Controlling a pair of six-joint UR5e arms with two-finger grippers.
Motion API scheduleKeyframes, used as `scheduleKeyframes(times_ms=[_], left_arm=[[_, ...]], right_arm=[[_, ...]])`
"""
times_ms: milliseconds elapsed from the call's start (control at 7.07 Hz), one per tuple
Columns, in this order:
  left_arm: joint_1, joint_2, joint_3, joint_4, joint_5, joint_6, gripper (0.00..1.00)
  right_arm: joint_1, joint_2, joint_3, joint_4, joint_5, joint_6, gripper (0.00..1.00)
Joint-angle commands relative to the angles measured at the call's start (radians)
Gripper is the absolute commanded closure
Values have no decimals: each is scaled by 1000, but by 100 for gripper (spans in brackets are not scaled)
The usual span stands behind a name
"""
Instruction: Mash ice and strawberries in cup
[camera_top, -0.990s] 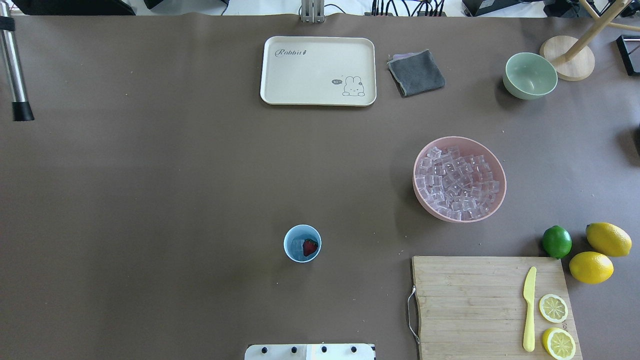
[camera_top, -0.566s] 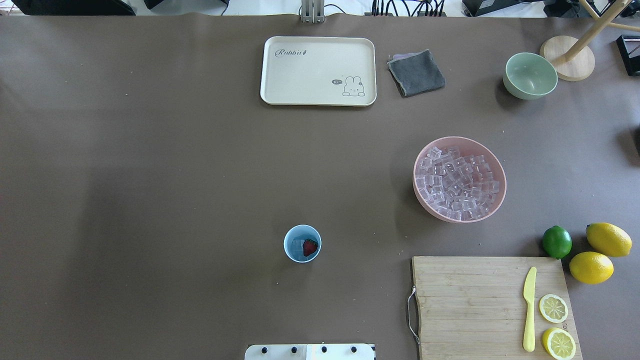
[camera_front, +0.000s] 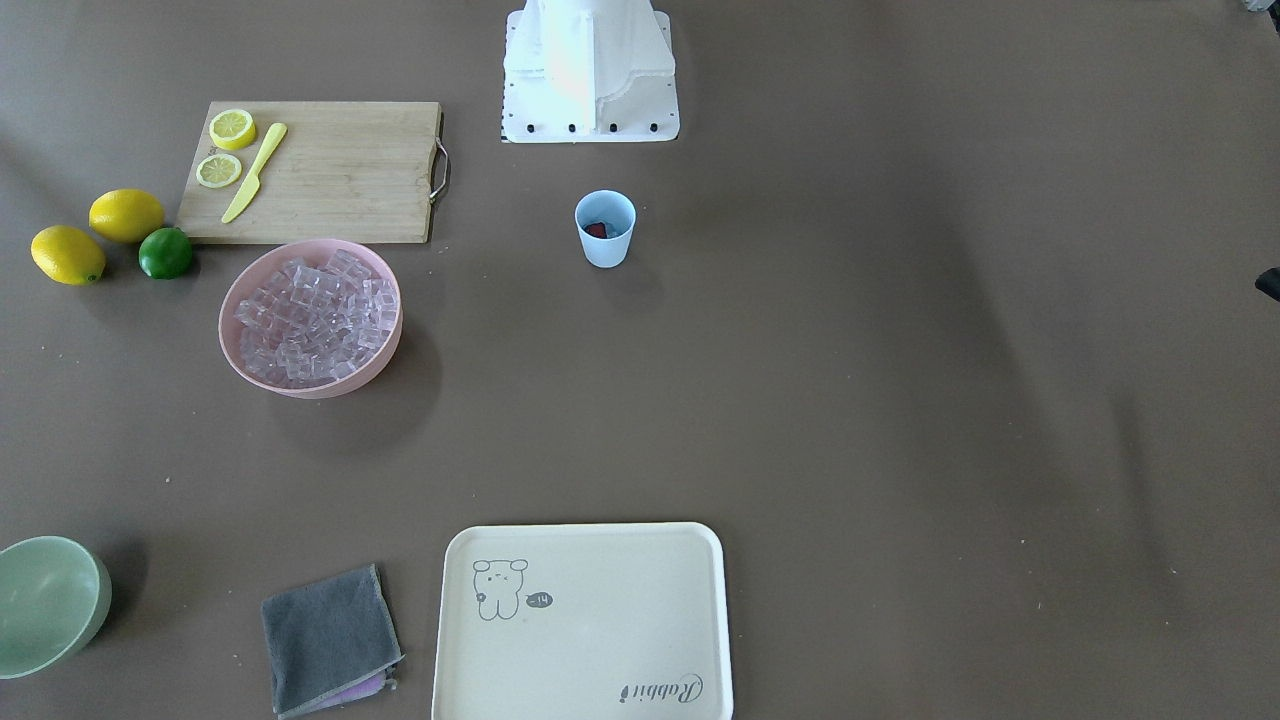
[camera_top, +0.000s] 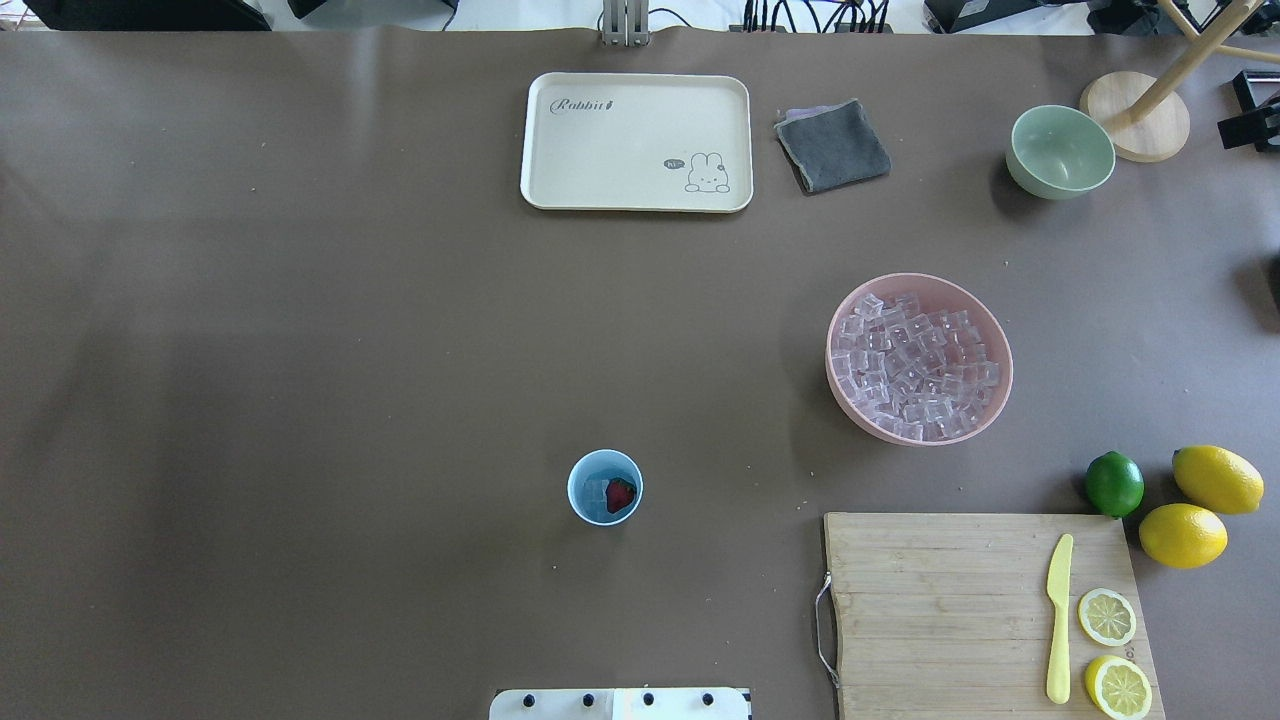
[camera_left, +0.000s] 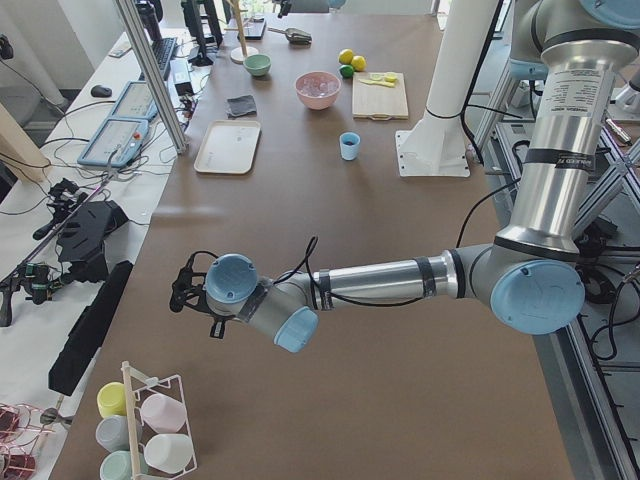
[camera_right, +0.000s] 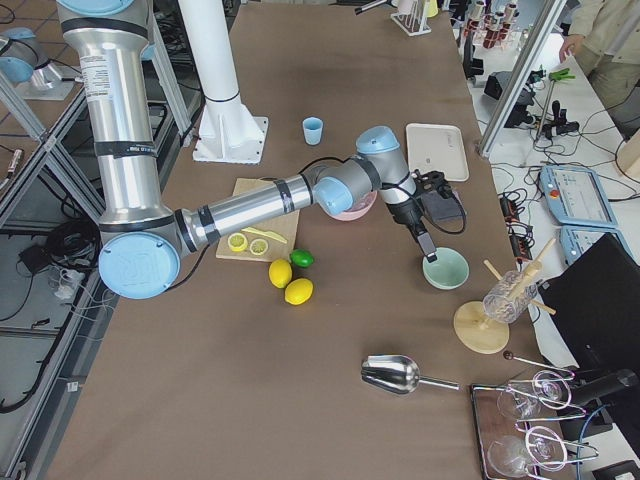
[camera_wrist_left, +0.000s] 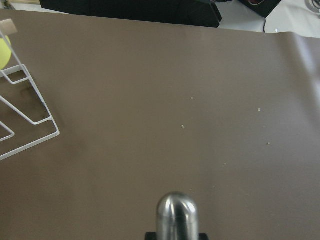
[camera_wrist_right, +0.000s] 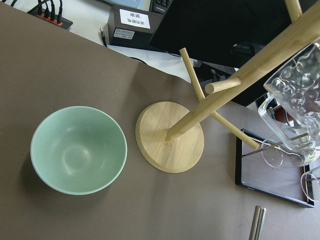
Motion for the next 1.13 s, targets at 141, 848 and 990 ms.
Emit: scheduleKeyframes(times_ms=[141, 848, 990], left_arm=[[171, 12, 43, 20, 199, 36, 100], [195, 51, 27, 143, 191, 171, 100], [196, 77, 27, 142, 190, 172, 100]], right_arm=[[-16, 4, 2, 1, -4, 0, 0], [-74, 30, -10, 1, -110, 2, 0], [-76, 30, -13, 1, -110, 2, 0]])
